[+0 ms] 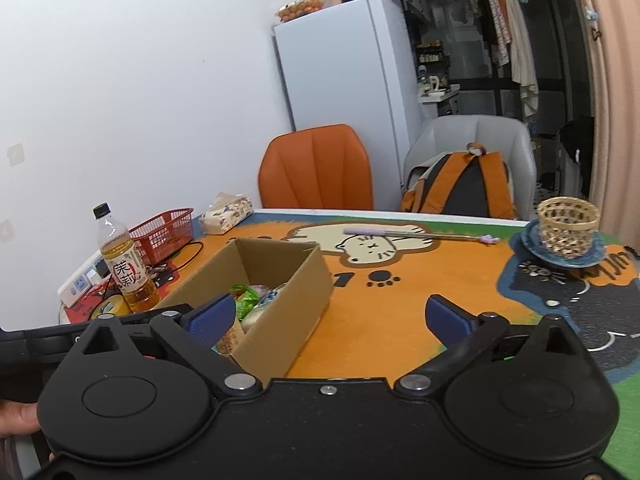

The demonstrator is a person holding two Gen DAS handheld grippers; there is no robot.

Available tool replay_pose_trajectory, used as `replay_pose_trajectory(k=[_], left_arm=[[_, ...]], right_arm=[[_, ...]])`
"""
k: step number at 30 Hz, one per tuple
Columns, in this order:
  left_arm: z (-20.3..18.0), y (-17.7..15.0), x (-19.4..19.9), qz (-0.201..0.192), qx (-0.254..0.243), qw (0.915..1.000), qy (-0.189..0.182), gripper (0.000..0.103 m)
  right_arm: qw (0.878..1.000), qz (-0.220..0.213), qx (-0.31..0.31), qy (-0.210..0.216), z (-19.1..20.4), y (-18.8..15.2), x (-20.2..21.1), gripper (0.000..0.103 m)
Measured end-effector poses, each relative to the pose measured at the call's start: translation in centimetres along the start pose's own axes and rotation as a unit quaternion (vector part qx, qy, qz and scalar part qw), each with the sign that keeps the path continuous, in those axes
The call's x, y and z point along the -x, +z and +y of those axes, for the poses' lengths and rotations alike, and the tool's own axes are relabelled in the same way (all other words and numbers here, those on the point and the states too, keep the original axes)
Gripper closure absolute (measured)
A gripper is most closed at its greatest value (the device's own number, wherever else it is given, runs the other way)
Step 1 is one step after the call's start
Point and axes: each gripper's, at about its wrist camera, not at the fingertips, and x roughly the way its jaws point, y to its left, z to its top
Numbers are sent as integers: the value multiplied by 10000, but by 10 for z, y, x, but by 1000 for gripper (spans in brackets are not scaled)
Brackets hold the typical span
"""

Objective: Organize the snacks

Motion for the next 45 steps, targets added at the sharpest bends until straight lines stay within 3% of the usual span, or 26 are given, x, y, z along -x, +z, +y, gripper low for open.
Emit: replay_pose_trajectory(k=[14, 27, 45], left_arm=[[-14, -14, 36, 74, -290, 9996, 15, 0], [-21, -21, 71, 93, -495, 9985, -227, 0], [-22, -19, 76, 42, -529, 9985, -148, 0]], right_arm=[[9998, -3, 145, -124, -10, -5, 46, 0], [9989, -185, 204, -379, -27, -11, 100, 0], [9991, -238, 73, -344, -37, -17, 107, 0]])
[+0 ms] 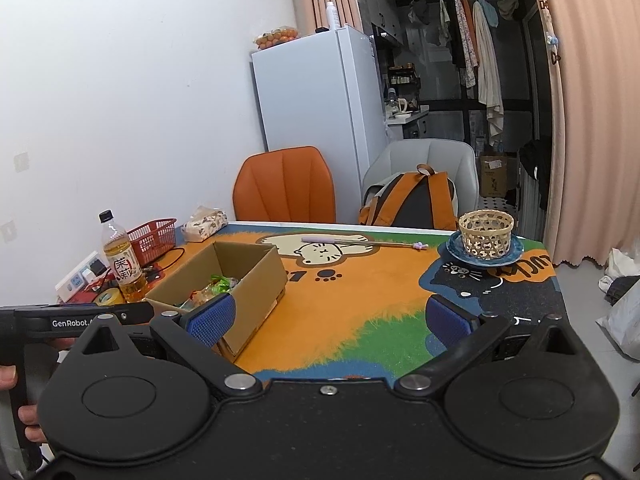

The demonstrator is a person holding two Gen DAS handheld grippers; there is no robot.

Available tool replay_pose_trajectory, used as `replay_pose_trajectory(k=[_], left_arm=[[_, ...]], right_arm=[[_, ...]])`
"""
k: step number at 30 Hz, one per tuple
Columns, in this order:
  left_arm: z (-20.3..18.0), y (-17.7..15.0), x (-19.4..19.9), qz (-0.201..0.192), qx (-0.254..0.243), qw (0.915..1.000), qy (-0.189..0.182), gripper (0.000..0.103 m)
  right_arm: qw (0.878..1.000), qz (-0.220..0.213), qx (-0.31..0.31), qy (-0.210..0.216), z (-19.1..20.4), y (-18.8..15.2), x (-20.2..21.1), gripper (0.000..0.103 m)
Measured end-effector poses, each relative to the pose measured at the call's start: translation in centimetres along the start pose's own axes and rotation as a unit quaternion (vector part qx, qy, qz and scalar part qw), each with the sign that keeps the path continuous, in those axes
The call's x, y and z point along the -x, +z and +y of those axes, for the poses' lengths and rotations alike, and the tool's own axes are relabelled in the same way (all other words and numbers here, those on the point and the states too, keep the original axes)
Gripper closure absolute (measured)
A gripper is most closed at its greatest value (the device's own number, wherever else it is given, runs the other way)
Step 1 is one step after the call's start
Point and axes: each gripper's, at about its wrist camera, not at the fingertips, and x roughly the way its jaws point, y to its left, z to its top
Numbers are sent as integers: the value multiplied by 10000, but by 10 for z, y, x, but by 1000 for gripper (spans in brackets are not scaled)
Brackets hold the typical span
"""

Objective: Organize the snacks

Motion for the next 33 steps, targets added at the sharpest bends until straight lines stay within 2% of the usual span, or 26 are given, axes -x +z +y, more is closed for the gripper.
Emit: replay_pose_trajectory(k=[33], left_arm=[[-1, -7, -5, 92, -70, 9999, -41, 0]], right_arm=[[9999, 60, 51, 70, 7, -1, -3, 0]])
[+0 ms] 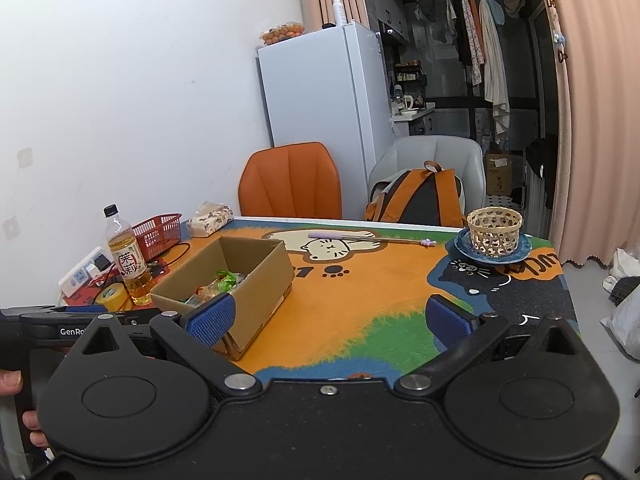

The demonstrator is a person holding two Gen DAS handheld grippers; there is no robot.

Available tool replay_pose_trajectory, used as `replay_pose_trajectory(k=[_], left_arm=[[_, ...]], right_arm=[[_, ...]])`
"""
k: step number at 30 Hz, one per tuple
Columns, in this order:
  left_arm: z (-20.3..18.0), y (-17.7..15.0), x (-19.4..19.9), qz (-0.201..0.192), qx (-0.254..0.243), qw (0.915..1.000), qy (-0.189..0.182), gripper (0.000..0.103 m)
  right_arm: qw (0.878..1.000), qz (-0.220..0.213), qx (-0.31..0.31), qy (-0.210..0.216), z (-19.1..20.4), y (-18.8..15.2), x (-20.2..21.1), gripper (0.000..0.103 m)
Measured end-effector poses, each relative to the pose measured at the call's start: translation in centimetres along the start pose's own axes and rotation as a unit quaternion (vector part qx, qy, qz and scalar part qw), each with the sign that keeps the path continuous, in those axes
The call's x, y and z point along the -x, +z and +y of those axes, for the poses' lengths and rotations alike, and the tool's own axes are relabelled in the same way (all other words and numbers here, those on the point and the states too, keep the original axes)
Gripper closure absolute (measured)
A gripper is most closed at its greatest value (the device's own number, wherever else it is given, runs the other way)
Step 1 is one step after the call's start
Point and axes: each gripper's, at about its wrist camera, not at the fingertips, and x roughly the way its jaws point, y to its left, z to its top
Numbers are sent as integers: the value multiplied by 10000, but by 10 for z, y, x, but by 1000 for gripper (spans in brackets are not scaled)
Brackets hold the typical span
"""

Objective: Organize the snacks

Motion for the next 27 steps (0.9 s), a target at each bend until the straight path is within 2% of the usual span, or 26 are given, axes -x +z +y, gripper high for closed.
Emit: replay_pose_trajectory(k=[27], left_arm=[[0, 0, 7, -39, -73, 10000, 12, 0]], right_arm=[[9998, 130, 80, 85, 4, -1, -7, 0]])
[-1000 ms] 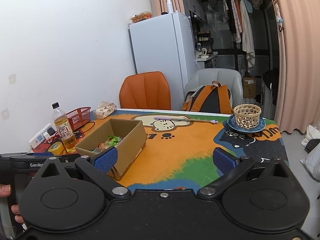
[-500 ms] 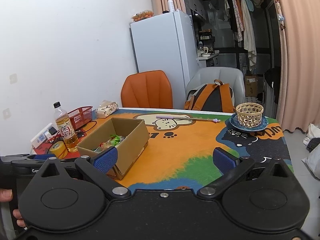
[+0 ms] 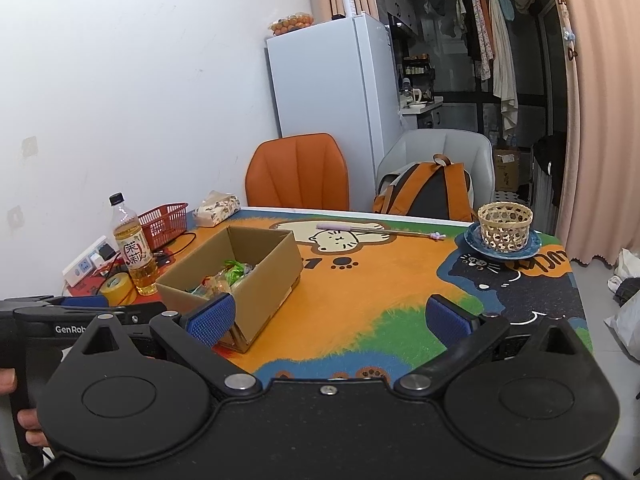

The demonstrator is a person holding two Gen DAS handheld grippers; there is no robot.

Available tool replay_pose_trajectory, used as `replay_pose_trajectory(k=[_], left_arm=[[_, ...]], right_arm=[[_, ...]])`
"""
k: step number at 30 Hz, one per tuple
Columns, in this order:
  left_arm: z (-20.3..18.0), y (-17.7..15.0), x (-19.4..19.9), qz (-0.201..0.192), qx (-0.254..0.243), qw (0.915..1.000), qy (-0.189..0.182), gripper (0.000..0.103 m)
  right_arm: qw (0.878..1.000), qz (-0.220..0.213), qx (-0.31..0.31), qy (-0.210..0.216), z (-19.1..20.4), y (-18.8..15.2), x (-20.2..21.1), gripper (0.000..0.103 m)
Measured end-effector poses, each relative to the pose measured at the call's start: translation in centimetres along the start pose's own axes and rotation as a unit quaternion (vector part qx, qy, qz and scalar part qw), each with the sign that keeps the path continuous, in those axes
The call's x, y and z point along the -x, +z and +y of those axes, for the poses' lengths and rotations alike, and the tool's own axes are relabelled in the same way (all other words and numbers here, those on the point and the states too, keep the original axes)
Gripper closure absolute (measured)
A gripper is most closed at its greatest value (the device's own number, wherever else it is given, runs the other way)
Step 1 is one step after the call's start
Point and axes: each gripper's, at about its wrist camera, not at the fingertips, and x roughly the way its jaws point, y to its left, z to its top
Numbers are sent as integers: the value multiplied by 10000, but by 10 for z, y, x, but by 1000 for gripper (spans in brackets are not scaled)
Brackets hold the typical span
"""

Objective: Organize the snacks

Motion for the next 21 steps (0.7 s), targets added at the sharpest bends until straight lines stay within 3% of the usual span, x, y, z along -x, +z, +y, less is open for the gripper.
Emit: replay_pose_trajectory(k=[21], left_arm=[[0, -4, -3, 56, -48, 10000, 62, 0]], right_arm=[[9999, 86, 7, -72, -1, -3, -7, 0]])
